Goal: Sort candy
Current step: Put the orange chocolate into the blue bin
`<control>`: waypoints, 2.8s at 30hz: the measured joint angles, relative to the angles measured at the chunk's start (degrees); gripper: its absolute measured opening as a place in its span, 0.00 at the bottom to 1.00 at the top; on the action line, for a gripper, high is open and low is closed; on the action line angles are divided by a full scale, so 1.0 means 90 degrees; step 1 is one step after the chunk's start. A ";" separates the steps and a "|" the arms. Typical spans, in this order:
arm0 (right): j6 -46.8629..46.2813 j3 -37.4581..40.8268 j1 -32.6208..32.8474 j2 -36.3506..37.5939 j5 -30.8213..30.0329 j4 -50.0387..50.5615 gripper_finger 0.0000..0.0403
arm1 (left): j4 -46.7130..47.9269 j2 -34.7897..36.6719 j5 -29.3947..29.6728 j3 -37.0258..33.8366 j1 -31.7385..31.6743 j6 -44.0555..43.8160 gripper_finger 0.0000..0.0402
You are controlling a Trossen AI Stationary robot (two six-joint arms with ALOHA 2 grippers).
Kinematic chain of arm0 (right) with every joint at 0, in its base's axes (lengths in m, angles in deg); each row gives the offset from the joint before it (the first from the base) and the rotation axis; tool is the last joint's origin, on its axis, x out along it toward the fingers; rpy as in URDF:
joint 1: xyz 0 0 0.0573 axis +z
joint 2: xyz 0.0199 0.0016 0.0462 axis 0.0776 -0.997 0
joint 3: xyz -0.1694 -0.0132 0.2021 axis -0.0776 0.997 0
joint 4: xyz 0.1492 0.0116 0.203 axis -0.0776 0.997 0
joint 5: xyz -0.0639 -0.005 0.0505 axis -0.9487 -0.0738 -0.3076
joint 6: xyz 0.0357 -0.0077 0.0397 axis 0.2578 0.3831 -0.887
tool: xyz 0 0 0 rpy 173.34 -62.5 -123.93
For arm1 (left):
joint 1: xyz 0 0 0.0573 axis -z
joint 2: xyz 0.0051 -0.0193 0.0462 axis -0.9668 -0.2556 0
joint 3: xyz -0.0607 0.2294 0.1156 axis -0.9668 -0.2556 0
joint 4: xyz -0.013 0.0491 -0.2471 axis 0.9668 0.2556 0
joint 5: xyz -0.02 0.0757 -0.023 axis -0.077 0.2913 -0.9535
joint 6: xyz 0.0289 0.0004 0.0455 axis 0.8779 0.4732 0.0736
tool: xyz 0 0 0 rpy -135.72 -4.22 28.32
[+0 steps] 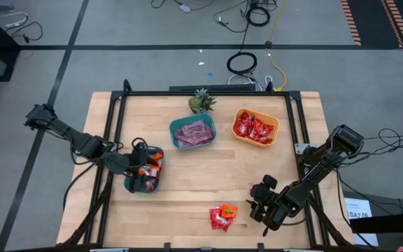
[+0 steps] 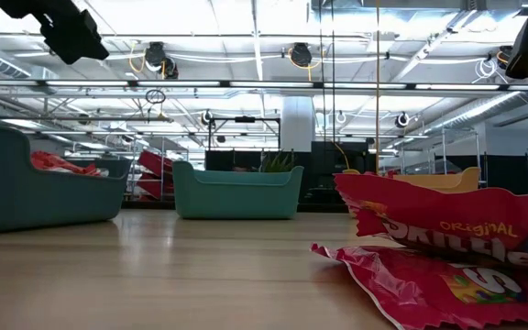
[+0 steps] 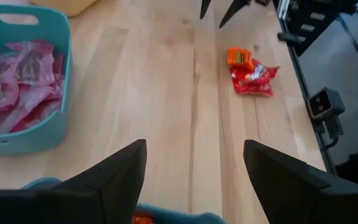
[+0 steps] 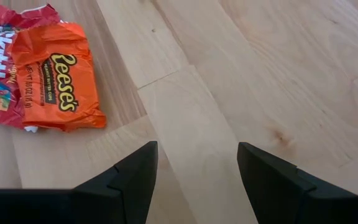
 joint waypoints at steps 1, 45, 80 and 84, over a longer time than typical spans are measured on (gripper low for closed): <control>-0.0001 0.0000 0.0000 0.0000 0.0000 0.0001 0.53 | -0.0057 0.0000 0.0005 0.0000 -0.0002 0.0002 0.69; -0.0792 0.0000 -0.0013 0.0000 0.0168 -0.0328 0.53 | -0.3673 -0.6983 -0.0405 0.4074 -0.0911 0.4184 0.68; 0.0238 0.0000 -0.0012 0.0000 0.1013 -0.0416 0.53 | -0.2209 -0.8914 -0.0590 0.6058 -0.0788 0.2681 0.10; 0.0235 0.0000 -0.0009 0.0000 0.1012 -0.0430 0.53 | -0.2246 -0.8478 -0.0552 0.6074 -0.0815 0.2683 0.10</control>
